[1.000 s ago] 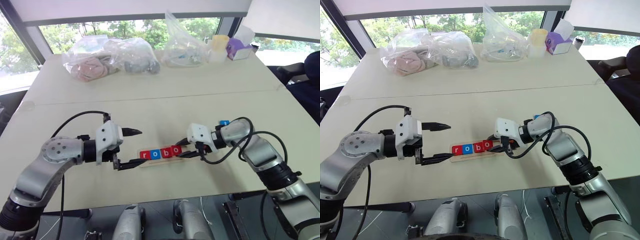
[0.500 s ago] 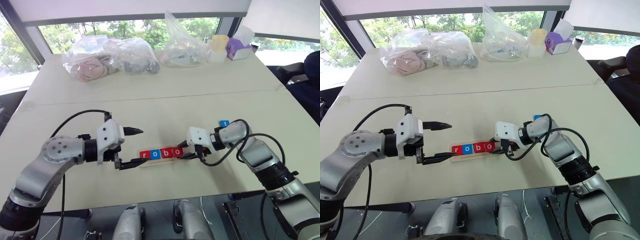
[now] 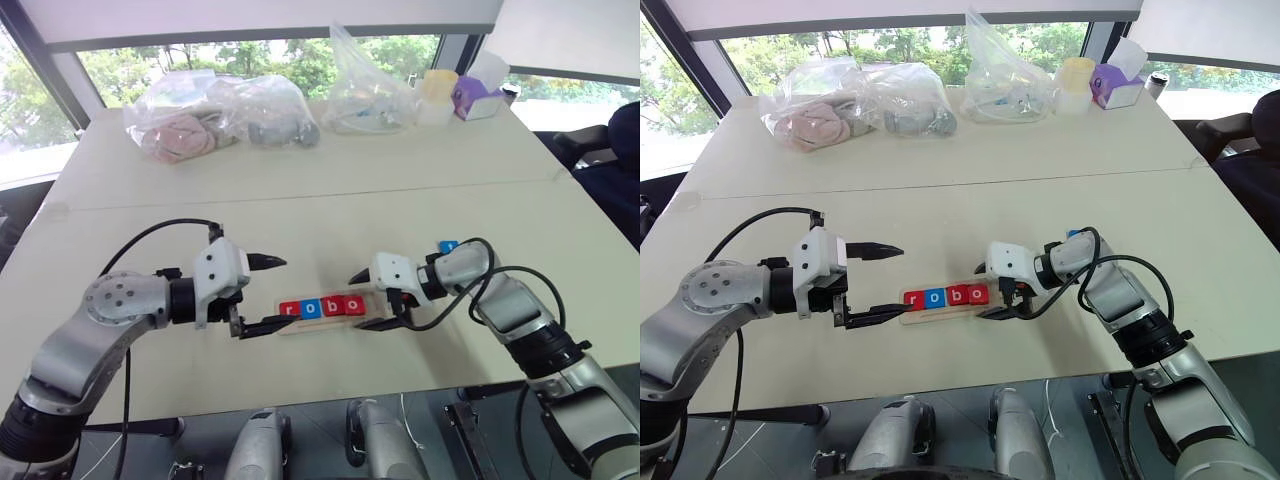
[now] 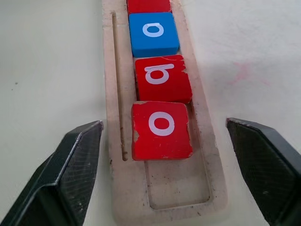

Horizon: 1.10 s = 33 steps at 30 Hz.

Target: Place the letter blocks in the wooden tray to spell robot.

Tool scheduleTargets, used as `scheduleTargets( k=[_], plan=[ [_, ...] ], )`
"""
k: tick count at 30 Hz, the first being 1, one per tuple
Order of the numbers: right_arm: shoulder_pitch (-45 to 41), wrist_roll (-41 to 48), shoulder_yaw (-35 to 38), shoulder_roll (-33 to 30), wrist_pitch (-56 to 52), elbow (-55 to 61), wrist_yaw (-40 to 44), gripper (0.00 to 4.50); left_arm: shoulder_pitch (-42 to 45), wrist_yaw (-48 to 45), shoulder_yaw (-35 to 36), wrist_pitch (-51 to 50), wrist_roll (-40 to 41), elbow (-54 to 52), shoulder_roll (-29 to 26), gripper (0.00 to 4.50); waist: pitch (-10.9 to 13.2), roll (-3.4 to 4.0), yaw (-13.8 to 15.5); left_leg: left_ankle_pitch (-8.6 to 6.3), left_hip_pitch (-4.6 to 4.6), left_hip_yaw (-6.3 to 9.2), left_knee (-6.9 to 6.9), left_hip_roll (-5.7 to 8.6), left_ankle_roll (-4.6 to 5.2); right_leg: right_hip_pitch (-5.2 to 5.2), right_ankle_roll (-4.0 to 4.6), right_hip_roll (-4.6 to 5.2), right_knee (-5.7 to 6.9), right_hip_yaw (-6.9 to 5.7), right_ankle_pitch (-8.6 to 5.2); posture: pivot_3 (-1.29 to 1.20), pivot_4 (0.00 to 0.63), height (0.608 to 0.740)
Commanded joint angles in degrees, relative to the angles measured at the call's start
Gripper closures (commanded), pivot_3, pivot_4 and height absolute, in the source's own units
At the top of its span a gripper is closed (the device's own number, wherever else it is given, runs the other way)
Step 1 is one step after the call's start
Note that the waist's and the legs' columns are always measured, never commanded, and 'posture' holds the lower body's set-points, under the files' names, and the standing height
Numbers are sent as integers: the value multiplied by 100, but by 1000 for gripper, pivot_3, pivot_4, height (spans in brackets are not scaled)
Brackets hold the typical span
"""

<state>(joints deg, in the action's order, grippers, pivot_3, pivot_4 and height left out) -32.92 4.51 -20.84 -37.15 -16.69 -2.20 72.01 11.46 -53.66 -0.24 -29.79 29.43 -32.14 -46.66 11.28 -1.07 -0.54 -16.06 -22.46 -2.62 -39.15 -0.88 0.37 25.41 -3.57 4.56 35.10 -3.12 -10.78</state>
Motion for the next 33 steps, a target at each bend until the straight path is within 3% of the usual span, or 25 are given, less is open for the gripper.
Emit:
scheduleTargets(
  k=[1, 19, 28, 33],
  plan=[
    [-227, 103, 362, -44, -27, 221, -159, 48, 78, -2, 110, 40, 88, -138, 8, 0, 0, 0, 0, 0, 0, 0, 0, 0, 0, 0, 0, 0, 0, 0, 0, 0, 150, 740],
    [26, 10, 297, -114, -9, 133, -110, 48, -38, -73, 176, 91, 67, -134, -1, 0, 0, 0, 0, 0, -1, 0, 2, 0, 0, 1, 0, 0, -2, 0, -1, 0, 150, 740],
    [-52, -262, 223, 10, 402, -452, -318, 48, -17, -94, 162, 106, 47, -119, 11, 0, 0, 0, -3, 0, 0, 0, 2, 0, 0, 0, 0, 0, -3, -1, -1, 0, 150, 740],
    [-77, -42, 312, -26, 142, -141, -174, 48, -6, -105, 153, 115, 42, -99, 15, 0, 0, 0, -3, 0, 0, 0, 2, 0, 0, 0, 0, 0, -3, 0, -1, 0, 150, 740]
  ],
)
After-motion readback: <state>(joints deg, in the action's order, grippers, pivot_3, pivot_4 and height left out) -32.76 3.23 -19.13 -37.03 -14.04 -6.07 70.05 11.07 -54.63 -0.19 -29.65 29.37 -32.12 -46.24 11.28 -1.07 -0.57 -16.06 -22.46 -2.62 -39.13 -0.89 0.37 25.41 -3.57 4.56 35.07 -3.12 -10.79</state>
